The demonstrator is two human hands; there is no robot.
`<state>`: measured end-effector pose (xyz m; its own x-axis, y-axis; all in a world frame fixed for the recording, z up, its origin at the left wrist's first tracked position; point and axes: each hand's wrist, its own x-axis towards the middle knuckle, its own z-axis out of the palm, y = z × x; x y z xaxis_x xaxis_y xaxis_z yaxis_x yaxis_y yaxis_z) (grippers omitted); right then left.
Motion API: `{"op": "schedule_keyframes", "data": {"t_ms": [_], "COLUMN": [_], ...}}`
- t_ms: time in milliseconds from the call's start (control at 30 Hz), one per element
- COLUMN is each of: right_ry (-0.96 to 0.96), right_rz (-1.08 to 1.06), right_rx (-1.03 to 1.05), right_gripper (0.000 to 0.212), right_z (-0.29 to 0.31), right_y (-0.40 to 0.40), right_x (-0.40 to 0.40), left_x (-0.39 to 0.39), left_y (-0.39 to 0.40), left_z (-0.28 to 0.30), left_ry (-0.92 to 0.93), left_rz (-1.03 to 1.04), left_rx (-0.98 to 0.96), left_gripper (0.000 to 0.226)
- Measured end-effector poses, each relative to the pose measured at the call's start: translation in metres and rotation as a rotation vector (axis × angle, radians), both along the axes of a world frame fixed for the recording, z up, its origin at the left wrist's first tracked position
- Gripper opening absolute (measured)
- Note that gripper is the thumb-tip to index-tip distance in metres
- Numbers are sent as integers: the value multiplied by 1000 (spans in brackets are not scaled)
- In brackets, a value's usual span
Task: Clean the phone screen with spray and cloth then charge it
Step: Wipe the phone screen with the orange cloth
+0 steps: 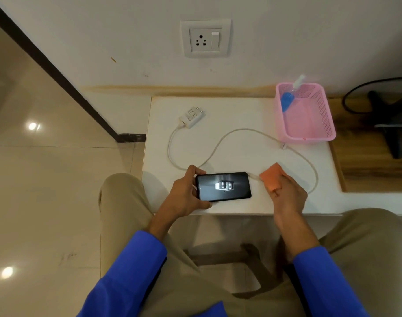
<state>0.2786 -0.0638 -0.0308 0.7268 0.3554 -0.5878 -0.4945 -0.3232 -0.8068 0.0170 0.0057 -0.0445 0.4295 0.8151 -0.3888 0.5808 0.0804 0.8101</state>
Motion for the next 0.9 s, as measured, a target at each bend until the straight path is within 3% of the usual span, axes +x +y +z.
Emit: {"op": "schedule_keyframes", "data": {"t_ms": [67,133,233,333,400,533,600,767,900], "right_ry": [88,-34,-326,-842,-1049,-1085,-1092,-1208,-1282], "right_rz": [-84,-29,195,562,804,1147,1132,1224,1353], "right_rx": [44,-32,-22,4,-70,-389,-396,-412,-443], "right_gripper": [13,18,28,34,38,48,49,54,60], "right_z": [3,6,13,14,6,-16,-18,-25,-27], "right_y": [-1,-2,-4,-4,-1,-1,1,1,3], "right_x": [11,14,0,-29,-51,-89,-91,-85,-83], "left_x": [0,0,1,3,4,6,7,2,-3], "left_y": [1,1,1,0,-1,-6,-9,-8,-8], "left_z": [0,0,-1,1,2,-1,-3,-9,-14], "left_ry": [-5,-5,9,24,19,-14,21,308,310], "left_rz": [-1,-7,-20,-22,-16,47,57,31,-30], "left_rx": [3,3,9,10,7,1,66,311,372], "left_gripper": [81,81,81,82,83,86,89,91,91]}}
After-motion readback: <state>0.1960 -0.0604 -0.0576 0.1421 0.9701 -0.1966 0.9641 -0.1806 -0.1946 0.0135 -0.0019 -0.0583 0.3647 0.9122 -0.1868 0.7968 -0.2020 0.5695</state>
